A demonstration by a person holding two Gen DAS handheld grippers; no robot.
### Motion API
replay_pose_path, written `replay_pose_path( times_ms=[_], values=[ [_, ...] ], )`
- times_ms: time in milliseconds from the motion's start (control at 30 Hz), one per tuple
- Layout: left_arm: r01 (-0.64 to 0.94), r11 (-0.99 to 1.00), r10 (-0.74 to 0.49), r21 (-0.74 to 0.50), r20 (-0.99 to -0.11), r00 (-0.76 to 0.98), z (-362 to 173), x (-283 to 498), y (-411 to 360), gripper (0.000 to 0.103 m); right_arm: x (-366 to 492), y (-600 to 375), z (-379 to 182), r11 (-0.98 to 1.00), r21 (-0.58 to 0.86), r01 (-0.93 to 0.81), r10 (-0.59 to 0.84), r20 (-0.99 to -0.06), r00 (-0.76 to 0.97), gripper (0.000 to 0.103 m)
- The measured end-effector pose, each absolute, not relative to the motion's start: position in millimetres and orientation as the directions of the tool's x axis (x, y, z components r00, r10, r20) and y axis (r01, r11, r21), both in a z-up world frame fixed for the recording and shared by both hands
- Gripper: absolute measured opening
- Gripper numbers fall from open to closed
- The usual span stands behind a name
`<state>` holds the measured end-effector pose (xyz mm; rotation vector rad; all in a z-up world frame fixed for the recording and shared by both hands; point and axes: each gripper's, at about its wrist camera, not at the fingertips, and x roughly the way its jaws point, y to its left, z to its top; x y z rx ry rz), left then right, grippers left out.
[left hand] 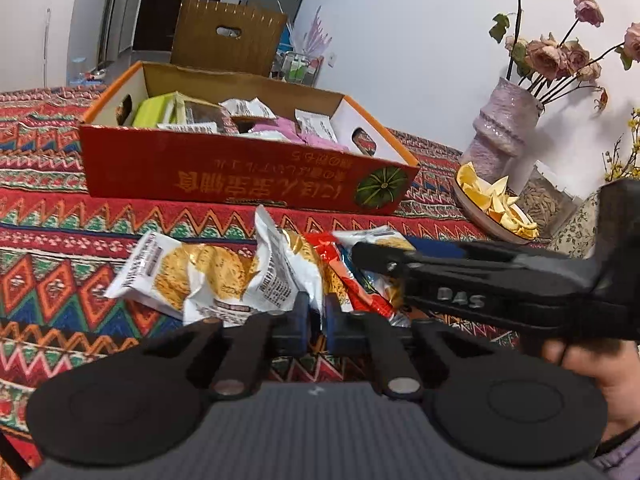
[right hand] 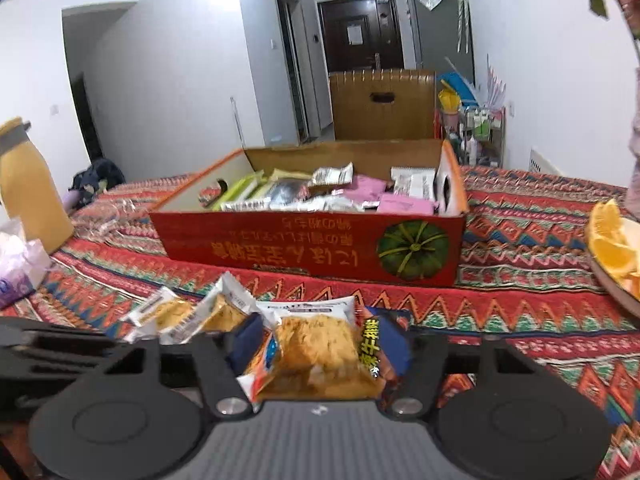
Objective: Organize snacks
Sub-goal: 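Grasp a thin snack packet with the left tool while the right tool grasps a cookie packet, then carry both packets into the cardboard box and open both tools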
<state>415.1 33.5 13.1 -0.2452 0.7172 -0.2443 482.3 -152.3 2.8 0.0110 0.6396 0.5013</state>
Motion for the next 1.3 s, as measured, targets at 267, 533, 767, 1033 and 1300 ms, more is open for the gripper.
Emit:
replay_pose_path(
  times_ms=[267, 533, 767, 1033, 1300],
  values=[
    [0.120, 0.956, -0.258, -0.266, -0.575, 0.777, 50.6, 357.0, 54.4, 0.003, 438.3, -166.0, 15.4, 0.902, 0.127, -0.412, 0.411, -0.539, 0.735, 0.040],
    [0.065, 0.962, -0.206, -0.264, -0.554, 0.807, 61.6, 266.1, 78.1, 0.002, 333.9, -186.8, 22.9, 0.925, 0.086, -0.371, 0.356, -0.542, 0.761, 0.040],
    [0.042, 0.964, -0.184, -0.262, -0.545, 0.818, 67.1, 220.1, 87.1, 0.002, 276.0, -194.2, 20.2, 0.937, 0.102, -0.335, 0.334, -0.540, 0.772, 0.040],
    [0.062, 0.962, -0.192, -0.265, -0.503, 0.843, 79.1, 200.4, 87.6, 0.002, 253.4, -194.3, 34.9, 0.931, 0.093, -0.353, 0.350, -0.503, 0.790, 0.040],
    [0.081, 0.972, -0.178, -0.220, -0.472, 0.864, 98.5, 235.7, 89.5, 0.002, 278.0, -192.2, 52.7, 0.918, 0.087, -0.386, 0.382, -0.457, 0.804, 0.040]
  ],
)
